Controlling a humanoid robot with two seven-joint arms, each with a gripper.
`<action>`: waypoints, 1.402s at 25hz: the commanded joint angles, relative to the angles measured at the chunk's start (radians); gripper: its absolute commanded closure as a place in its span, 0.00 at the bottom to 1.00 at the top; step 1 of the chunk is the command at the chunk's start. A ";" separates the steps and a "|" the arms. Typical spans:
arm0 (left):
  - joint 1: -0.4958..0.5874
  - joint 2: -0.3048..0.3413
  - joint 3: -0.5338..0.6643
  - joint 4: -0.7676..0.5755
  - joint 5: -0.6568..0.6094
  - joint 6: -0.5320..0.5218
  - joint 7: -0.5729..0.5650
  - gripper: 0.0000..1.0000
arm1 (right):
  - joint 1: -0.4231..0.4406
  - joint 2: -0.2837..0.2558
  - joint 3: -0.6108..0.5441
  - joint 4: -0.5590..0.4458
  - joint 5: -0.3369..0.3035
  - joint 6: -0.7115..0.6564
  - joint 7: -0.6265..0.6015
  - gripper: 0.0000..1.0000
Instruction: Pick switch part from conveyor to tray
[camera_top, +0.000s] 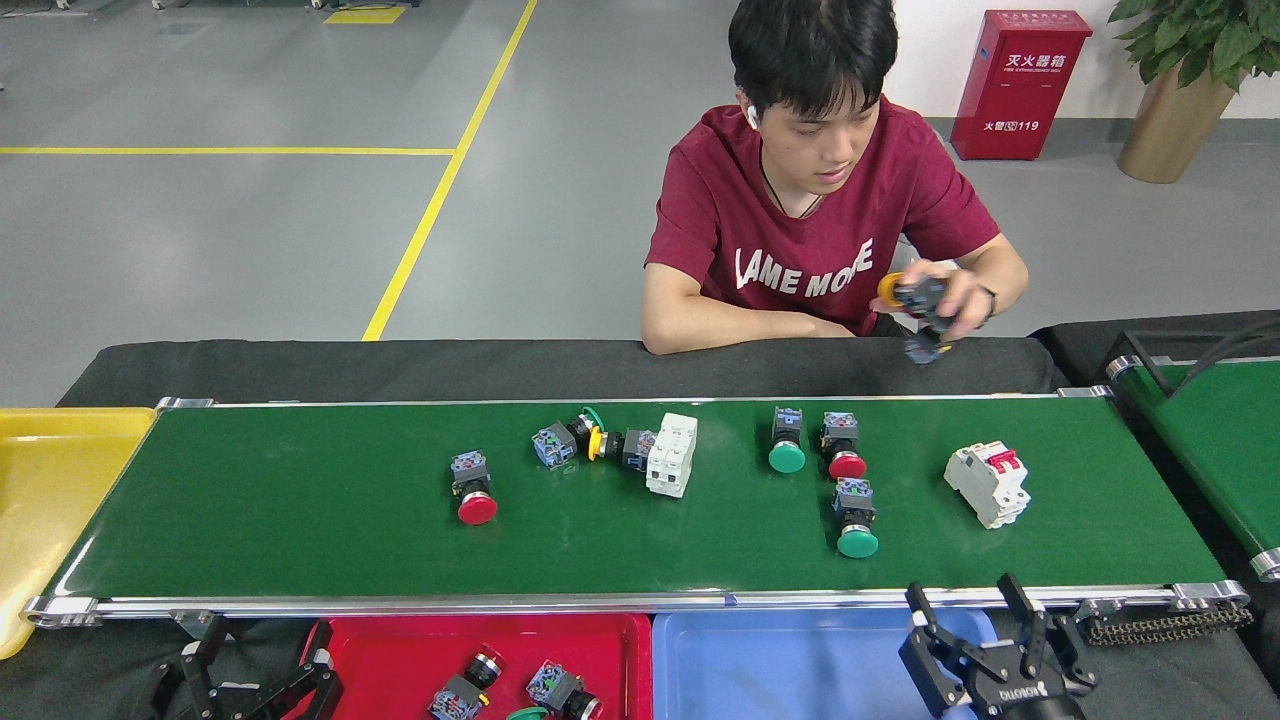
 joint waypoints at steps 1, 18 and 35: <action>-0.080 -0.009 -0.031 0.024 -0.012 0.005 -0.089 0.00 | -0.001 0.004 -0.005 -0.017 -0.001 0.011 -0.019 0.02; -0.334 -0.073 -0.035 0.344 -0.093 0.045 -0.152 0.00 | -0.403 0.131 0.430 0.280 0.139 0.448 0.079 0.03; -0.385 -0.056 -0.032 0.495 -0.070 0.059 -0.031 0.99 | -0.573 0.163 0.478 0.504 0.096 0.356 0.082 0.99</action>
